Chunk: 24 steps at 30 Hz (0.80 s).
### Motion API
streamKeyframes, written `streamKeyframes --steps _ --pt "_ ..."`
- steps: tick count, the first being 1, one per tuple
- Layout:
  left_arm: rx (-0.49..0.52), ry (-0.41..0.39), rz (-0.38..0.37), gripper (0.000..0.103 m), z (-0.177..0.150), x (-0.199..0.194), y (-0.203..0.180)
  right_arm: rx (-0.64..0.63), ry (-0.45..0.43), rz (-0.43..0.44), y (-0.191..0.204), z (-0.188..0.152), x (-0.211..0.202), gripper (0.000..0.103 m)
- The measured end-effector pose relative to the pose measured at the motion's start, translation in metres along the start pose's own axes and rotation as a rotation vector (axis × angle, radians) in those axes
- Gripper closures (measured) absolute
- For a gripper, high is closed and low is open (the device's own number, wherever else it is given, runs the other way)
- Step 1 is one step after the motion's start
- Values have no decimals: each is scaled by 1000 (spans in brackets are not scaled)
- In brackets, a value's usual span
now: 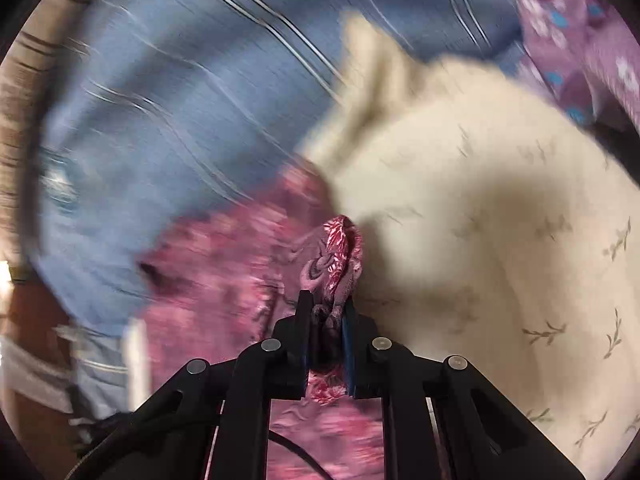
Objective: Fold small clothes
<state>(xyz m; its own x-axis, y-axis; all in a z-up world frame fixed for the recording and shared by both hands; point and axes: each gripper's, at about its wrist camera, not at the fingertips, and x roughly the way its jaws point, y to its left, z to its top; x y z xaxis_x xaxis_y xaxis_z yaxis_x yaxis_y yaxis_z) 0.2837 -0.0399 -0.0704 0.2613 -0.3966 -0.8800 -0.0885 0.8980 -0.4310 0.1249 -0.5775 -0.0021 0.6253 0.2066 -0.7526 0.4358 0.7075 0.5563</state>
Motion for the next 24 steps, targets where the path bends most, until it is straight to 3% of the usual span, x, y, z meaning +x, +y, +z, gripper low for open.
streamKeyframes --steps 1,5,8,9,13,17,24 --pt "8 6 -4 77 -2 -6 -2 8 49 -21 -6 -2 11 86" --pt "58 -11 -54 72 -12 -42 -2 2 -31 50 -3 -9 -31 80" --pt "90 -42 -79 47 -30 -77 11 -67 -73 74 0 -33 -86 65" --pt "98 -60 -71 44 -37 -89 18 -93 -73 74 -5 -45 -110 64" --pt "145 -65 -25 43 -70 -114 52 -164 -42 63 -26 -97 -171 63" --pt "191 -4 0 42 -117 -109 80 -183 -1 32 -58 -156 -214 61" --pt "211 147 -36 42 -184 -88 108 -55 95 -7 -118 -215 -228 58"
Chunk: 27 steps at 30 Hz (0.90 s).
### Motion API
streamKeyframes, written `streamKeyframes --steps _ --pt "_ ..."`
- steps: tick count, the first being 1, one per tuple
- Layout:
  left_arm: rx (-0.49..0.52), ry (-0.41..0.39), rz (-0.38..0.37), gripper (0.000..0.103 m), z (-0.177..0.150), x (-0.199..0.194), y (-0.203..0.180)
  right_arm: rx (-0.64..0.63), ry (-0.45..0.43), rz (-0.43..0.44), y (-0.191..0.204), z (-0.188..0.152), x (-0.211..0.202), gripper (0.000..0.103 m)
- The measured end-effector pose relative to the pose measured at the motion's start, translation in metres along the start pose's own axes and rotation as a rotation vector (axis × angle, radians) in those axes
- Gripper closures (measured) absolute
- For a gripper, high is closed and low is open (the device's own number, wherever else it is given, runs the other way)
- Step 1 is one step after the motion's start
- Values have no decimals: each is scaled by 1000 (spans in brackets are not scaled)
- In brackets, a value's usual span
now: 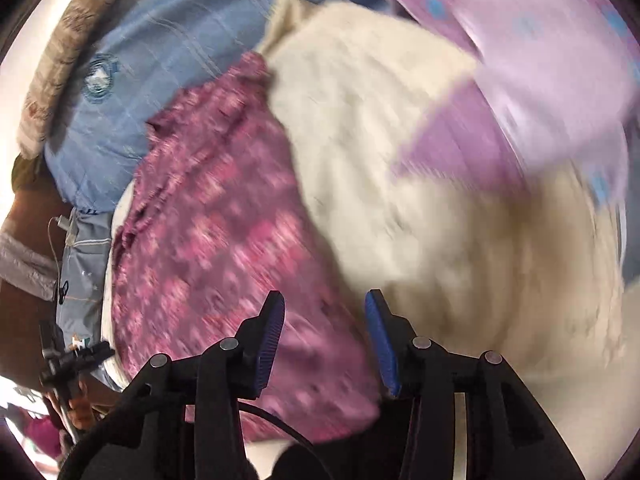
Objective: Fold small clothes
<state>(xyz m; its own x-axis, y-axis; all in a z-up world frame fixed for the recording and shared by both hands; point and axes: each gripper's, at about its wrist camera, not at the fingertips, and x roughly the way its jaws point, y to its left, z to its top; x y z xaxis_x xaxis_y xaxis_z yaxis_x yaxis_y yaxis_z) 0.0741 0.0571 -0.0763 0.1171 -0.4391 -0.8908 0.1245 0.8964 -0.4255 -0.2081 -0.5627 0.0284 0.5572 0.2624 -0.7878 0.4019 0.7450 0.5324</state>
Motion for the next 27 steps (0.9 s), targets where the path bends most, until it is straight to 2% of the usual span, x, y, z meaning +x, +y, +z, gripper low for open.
streamKeyframes --steps 2,3,6,9,11,13,14,15,16,17,18,19,20,21,24,27 --pt "-30 17 -21 42 -12 8 7 29 35 26 -9 -8 6 58" --pt "-25 -5 -26 39 -17 5 7 37 55 49 -9 -11 12 58" --pt "-7 5 -51 27 -23 6 3 37 119 114 -9 -20 21 56" --pt "40 -6 -36 19 -27 12 -9 1 112 102 -4 -22 24 53" --pt "79 -14 -7 19 -29 15 -18 7 105 107 -4 -21 23 52" --pt "104 -21 -34 19 -31 15 -22 13 104 114 -5 -20 23 52" --pt "109 -19 -59 22 -31 15 -23 8 104 114 -5 -20 22 52" --pt "114 -14 -83 30 -32 16 -25 0 103 113 -4 -19 21 52" --pt "121 -13 -80 34 -33 18 -28 -10 100 111 -4 -21 21 52" --pt "138 -20 -53 42 -34 19 -32 -25 95 105 -4 -22 21 53" --pt "164 -38 -16 55 -36 20 -37 -48 88 90 -2 -25 21 56" --pt "185 -52 2 65 -37 20 -40 -72 80 78 0 -29 26 69" --pt "198 -54 1 89 -37 20 -43 -92 75 76 5 -30 25 89" --pt "198 -48 -7 96 -37 20 -44 -102 78 99 9 -31 26 90" --pt "190 -61 -73 96 -36 13 -48 -116 54 136 17 -32 18 90" --pt "238 -114 -125 96 -35 -7 -61 -88 42 206 18 -30 12 90"
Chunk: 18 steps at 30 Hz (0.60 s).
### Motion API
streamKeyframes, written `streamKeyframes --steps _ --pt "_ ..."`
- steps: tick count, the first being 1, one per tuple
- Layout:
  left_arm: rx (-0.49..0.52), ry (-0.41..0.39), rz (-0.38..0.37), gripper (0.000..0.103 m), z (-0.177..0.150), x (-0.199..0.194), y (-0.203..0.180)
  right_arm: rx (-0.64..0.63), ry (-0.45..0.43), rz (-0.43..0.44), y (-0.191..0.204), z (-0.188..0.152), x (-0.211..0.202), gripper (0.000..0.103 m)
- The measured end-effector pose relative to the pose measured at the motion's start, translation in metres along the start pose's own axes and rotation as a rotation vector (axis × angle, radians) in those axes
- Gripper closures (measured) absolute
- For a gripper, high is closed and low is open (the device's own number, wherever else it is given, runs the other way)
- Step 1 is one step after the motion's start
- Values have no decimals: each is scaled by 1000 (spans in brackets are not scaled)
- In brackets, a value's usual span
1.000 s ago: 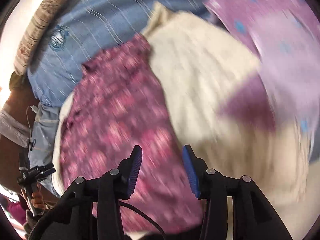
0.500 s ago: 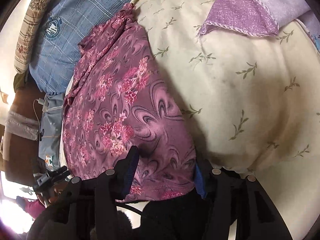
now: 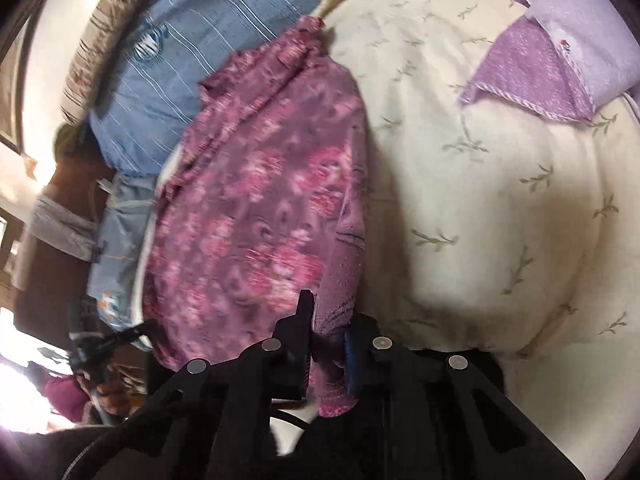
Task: Fold small clothes
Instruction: 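Grasp the folded shirt edge with the left tool while the right tool grips the other edge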
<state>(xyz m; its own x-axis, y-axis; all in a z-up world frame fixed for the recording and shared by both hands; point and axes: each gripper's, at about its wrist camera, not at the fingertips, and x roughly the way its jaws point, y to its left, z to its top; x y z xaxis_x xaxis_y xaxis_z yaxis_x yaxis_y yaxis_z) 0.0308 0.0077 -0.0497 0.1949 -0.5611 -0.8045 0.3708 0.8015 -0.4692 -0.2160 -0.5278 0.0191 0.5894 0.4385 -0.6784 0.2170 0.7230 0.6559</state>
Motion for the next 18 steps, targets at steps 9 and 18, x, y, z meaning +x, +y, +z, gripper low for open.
streamKeyframes --steps 9,18 --pt "28 -13 -37 96 20 -3 -6 26 -11 52 -2 16 -5 90" --pt "10 132 -11 49 -3 33 10 79 106 -38 -23 13 25 65"
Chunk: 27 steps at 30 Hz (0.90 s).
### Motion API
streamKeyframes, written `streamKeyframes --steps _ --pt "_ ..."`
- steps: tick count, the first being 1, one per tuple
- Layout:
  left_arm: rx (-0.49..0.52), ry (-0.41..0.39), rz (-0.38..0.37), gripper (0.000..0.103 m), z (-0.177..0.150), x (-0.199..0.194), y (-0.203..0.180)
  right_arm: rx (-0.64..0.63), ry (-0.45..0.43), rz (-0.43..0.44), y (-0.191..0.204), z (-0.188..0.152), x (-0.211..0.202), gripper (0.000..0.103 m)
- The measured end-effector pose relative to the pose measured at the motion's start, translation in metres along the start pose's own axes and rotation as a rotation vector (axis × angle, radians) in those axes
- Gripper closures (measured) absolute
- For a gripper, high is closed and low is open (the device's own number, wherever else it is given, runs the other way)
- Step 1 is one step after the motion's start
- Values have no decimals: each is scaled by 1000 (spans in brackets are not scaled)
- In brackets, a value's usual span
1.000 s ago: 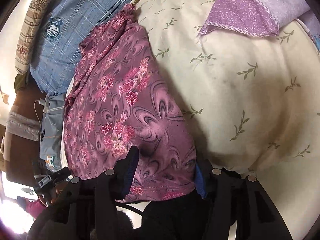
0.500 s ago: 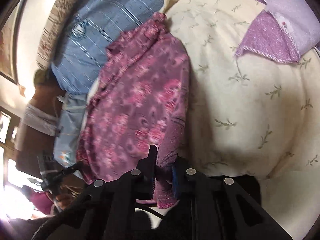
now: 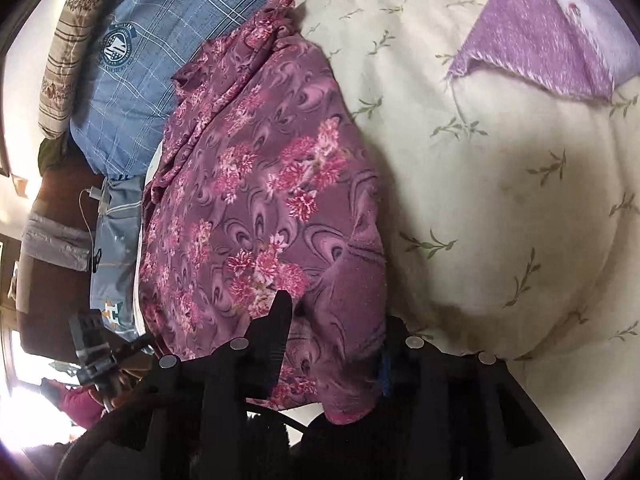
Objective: Fold small clothes
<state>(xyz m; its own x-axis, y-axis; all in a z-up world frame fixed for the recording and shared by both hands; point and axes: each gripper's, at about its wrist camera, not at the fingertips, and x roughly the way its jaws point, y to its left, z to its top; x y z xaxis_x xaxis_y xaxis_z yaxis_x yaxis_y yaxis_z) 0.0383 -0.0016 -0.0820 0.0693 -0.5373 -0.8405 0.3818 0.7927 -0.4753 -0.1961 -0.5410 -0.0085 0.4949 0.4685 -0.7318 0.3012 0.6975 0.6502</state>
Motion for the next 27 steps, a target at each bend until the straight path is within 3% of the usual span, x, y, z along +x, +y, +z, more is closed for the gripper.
streamKeyframes --steps 5,6,8,9,10,20,27 --pt "44 -34 82 52 4 0 -13 -15 -14 -8 2 0 5 66" --pt "53 -42 103 64 4 0 -15 -23 -16 -11 5 1 6 67" --pt "76 -51 130 82 5 0 -18 -55 -22 -34 8 -1 5 88" --pt "82 -56 144 92 5 0 -18 -68 -17 -32 10 -2 5 89" --pt "86 -62 151 94 5 -1 -19 -72 -20 -33 11 -3 4 90" --pt "94 -168 79 94 16 -40 -34 -48 -84 150 31 6 -17 91" --pt "54 -254 -14 95 55 -71 -39 -44 -133 323 52 37 -20 91"
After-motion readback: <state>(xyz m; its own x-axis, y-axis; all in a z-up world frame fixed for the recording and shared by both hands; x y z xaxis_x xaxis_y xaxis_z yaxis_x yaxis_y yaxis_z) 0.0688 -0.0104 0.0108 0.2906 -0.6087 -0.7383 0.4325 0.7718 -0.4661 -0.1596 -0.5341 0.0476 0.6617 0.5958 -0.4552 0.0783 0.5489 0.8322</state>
